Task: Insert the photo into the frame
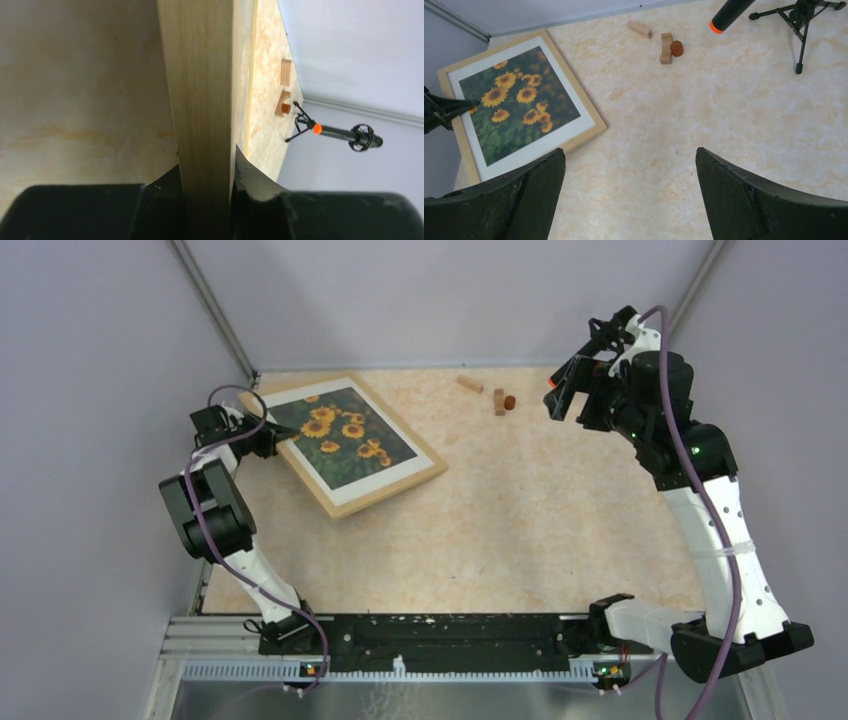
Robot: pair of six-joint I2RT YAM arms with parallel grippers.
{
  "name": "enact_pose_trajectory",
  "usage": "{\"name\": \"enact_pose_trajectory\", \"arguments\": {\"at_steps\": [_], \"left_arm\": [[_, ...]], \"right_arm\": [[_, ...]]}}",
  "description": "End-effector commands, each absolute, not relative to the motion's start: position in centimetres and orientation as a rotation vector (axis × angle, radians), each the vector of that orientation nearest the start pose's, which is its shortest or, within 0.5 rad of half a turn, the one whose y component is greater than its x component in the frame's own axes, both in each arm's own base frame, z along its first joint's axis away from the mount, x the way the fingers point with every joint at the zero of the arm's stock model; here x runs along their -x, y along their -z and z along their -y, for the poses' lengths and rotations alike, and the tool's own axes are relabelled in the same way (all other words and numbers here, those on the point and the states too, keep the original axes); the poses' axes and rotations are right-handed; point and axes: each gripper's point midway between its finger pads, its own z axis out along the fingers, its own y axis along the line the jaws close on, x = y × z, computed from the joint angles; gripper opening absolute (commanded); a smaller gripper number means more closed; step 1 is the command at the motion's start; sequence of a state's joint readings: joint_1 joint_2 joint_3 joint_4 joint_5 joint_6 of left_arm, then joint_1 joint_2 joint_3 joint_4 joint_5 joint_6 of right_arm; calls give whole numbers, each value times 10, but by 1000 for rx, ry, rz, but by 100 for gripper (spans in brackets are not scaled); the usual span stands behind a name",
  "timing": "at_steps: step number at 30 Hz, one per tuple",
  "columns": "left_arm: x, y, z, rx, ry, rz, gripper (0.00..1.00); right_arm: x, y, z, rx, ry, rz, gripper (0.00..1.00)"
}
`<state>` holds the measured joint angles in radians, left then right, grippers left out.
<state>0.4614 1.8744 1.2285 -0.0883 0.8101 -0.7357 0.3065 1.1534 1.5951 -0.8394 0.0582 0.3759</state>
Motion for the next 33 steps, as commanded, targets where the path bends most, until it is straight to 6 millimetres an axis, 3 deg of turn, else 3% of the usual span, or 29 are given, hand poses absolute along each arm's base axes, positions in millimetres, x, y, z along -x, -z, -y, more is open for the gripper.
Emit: {"name": "enact_pose_trajectory", "arguments": {"at_steps": [1, 3, 4, 11, 14, 17, 19, 22, 24, 28, 31, 33], "left_arm": [[-478, -125, -136, 973, 707, -1971, 15], [-472, -122, -137, 1014, 683, -1989, 41], [-469, -122, -137, 1023, 667, -1989, 47], [-453, -150, -149, 1050, 512, -1991, 69], [-437, -162, -153, 1138, 423, -1979, 98], [-424, -184, -145, 1145, 398, -1939, 99], [-424, -216, -124, 1019, 444, -1923, 99], [-424, -297, -70, 669, 500, -1868, 99], [-417, -357, -21, 393, 482, -1778, 99], [-374, -470, 63, -22, 538, -1486, 99], [-332, -530, 85, -191, 571, -1295, 99], [-307, -558, 92, -261, 568, -1217, 99]], "right_arm": [[-301, -389, -102, -98, -405, -1958, 99], [-302, -388, -103, -93, -407, -1962, 99], [-302, -388, -104, -92, -408, -1961, 99], [-305, -389, -106, -87, -419, -1961, 99], [-305, -389, -107, -82, -423, -1964, 99], [-304, -391, -98, -108, -367, -1977, 99], [-301, -397, -93, -95, -331, -1980, 99], [-292, -415, -89, -40, -318, -1937, 99], [-284, -429, -86, -22, -314, -1888, 99], [-268, -456, -76, -1, -299, -1764, 99], [-257, -473, -67, -36, -296, -1676, 99], [-247, -486, -63, -50, -306, -1623, 99]]}}
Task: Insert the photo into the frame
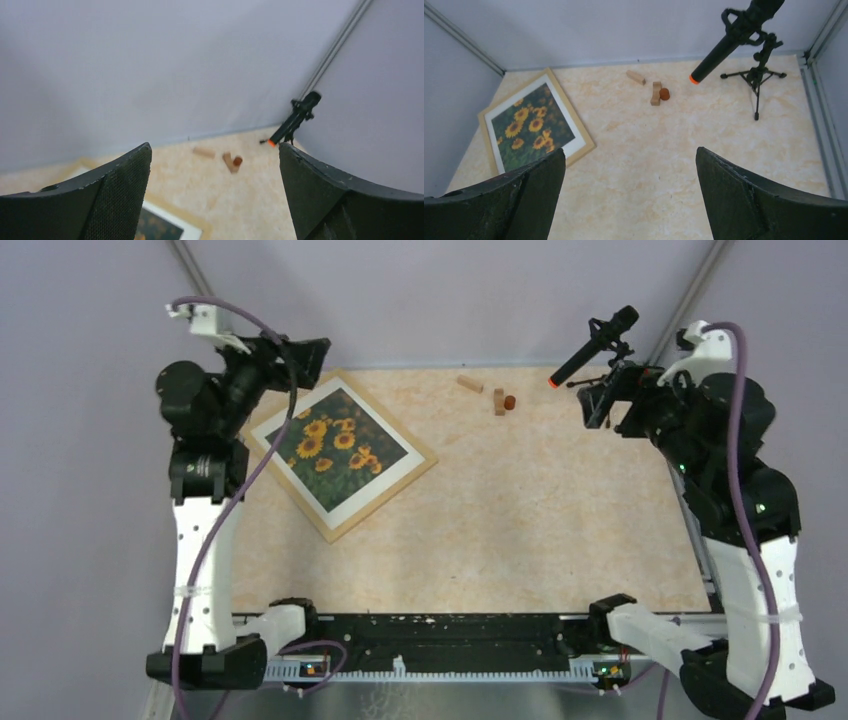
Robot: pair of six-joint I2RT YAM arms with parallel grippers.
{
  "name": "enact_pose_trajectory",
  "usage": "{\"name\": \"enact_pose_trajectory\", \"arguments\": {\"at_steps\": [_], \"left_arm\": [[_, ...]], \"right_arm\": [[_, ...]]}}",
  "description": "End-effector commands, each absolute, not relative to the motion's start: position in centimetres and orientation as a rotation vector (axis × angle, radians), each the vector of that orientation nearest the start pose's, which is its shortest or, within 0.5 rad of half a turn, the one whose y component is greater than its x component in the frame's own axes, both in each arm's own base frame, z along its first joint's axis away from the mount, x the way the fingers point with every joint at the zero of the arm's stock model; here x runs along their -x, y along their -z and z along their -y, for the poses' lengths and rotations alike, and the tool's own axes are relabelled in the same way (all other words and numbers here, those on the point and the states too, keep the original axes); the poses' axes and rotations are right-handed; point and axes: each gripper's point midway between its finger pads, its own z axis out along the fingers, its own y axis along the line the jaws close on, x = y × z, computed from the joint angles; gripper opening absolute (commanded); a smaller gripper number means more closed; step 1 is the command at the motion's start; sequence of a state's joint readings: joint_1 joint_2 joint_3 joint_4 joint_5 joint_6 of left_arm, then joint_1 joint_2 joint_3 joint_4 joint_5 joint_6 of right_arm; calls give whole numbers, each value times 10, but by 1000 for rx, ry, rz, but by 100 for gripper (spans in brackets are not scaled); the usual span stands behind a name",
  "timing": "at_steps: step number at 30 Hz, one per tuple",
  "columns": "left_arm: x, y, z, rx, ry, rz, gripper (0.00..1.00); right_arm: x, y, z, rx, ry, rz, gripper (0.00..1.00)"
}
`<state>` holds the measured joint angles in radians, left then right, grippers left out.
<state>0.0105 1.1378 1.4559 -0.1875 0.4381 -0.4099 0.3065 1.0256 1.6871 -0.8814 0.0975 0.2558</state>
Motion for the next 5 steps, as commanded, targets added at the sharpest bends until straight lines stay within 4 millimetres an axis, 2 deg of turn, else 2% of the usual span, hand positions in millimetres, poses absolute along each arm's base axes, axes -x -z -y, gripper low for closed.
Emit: {"name": "enact_pose_trajectory", "arguments": {"at_steps": [1, 3, 5], "left_arm": [[-298, -569, 94, -286, 563, -1187, 99], [-282, -585, 95, -306, 555, -1144, 99], [-271, -591, 101, -345, 575, -1121, 98]], "right_arm": [[-243, -492, -61, -62, -312, -1603, 99], [-237, -502, -57, -84, -320, -1568, 99], [-232, -510, -55, -93, -332, -1533, 99]]}}
